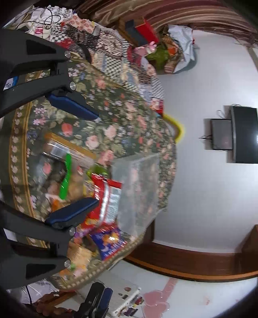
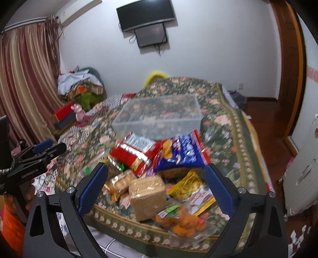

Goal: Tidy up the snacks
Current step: 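Grasp the long wafer stick pack with the left tool while the right grasps the bread loaf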

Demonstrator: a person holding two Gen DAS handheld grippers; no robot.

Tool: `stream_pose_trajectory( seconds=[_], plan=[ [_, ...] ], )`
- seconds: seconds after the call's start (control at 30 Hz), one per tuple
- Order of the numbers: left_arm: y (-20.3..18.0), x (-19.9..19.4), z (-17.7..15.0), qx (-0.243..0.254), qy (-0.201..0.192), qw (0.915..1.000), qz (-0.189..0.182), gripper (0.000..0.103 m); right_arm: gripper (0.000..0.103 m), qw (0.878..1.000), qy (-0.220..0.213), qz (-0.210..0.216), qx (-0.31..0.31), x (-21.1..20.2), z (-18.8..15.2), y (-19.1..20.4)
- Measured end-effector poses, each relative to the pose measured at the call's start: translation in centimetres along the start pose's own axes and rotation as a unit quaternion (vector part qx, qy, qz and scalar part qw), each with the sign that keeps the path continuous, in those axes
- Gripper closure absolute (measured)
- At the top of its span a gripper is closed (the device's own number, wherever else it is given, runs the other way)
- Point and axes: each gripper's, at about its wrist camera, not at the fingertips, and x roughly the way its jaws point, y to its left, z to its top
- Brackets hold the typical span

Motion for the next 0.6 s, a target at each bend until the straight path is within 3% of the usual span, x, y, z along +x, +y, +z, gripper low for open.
stream_pose_trajectory(
  seconds=[0.17, 0.4, 0.6],
  plan=[
    [1.4, 2.8, -1.4, -0.007, 0.041, 0.9991, -0.003, 0.023, 0.007, 0.999, 0.037, 0.01, 0.001, 2.1, -1.1, 0.3],
    [2.3, 6.2, -3.0, -0.016, 0.086, 0.9962, -0.001, 0.031, 0.02, 0.997, 0.08, 0.019, -0.001, 4.5, -1.9, 0.7],
    [2.8, 7.8, -3.5, -0.024, 0.1, 0.9947, 0.001, 0.033, 0.032, 0.995, 0.099, 0.029, 0.001, 5.6, -2.2, 0.7]
  ],
)
